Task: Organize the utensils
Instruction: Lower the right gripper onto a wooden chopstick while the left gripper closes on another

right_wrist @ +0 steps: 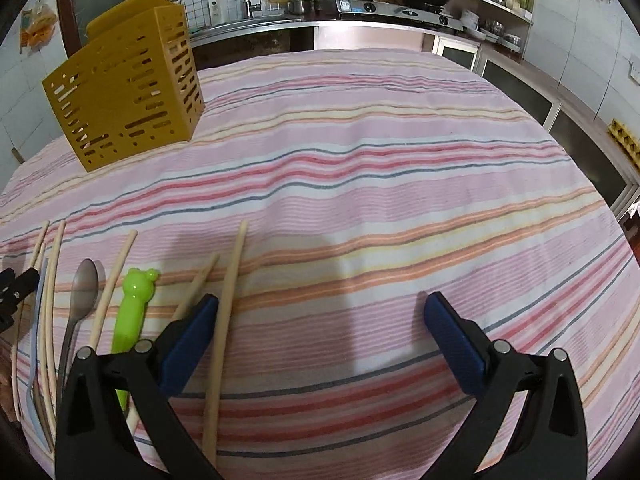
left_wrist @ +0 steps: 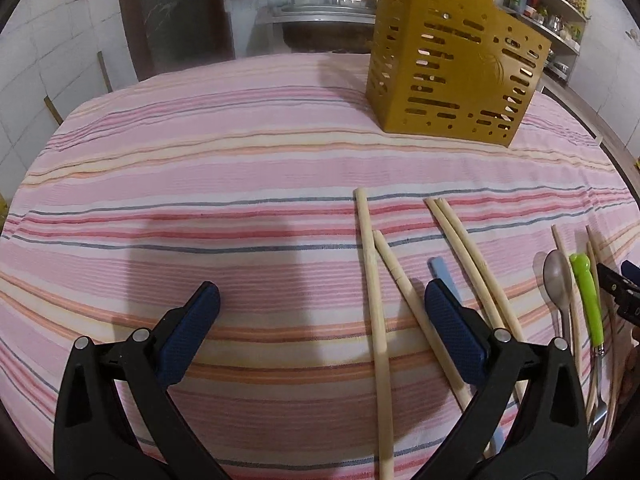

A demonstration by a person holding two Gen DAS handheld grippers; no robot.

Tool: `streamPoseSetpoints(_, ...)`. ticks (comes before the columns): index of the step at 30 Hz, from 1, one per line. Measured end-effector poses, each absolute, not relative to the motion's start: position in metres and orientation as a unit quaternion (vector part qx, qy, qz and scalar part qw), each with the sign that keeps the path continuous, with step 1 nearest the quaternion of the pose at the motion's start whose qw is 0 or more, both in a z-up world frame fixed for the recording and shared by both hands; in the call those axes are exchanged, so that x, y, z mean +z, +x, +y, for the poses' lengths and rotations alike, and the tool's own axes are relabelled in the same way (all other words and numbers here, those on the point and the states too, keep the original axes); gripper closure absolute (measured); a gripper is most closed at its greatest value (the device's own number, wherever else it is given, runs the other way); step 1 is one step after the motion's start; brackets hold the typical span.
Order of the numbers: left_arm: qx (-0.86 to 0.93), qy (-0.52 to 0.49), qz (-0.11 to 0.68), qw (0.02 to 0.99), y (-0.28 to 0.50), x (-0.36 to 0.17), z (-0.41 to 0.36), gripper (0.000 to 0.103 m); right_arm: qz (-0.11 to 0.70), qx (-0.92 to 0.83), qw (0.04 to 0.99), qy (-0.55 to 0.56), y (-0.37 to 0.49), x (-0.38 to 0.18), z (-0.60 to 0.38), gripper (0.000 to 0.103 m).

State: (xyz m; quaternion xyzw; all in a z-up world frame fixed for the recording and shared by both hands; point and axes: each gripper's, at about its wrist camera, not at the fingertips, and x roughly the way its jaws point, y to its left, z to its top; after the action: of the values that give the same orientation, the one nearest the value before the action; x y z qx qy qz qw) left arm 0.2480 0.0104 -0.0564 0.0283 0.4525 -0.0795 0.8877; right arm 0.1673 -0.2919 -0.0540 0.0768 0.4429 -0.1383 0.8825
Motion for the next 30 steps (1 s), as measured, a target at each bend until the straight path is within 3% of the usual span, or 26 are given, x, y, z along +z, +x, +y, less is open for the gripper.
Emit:
streamPoseSetpoints(10,-0.082,0.049,0.457,0.884,0.251,-0.056,0.006,0.004,0.438,-0.163,0.882,0.058,0.17,-0.051,-0.283,0.006)
streamPoseSetpoints(16,-0.092,0.046,0.456,0.884,0.255,-0.05,0.007,0.015,0.43,-0.147,0.889,0.051,0.17,-0.045,-0.273,0.032)
streamPoseSetpoints(18,-0.095,0.044,0.456,0.884,0.256,-0.048,0.007,0.023,0.426,-0.138,0.893,0.046,0.171,-0.042,-0.267,0.047)
streamPoseSetpoints(21,-0.096,0.043,0.458,0.883,0.26,-0.048,0.006,0.029,0.424,-0.13,0.895,0.05,0.173,-0.039,-0.262,0.062)
streamPoseSetpoints(27,-0.094,0.02,0.467,0.879,0.267,-0.044,0.014,0.044,0.423,-0.125,0.895,0.071,0.18,-0.035,-0.263,0.078)
streamPoseSetpoints(30,-0.096,-0.003,0.473,0.876,0.266,-0.041,0.024,0.05,0.424,-0.126,0.894,0.076,0.181,-0.035,-0.264,0.08)
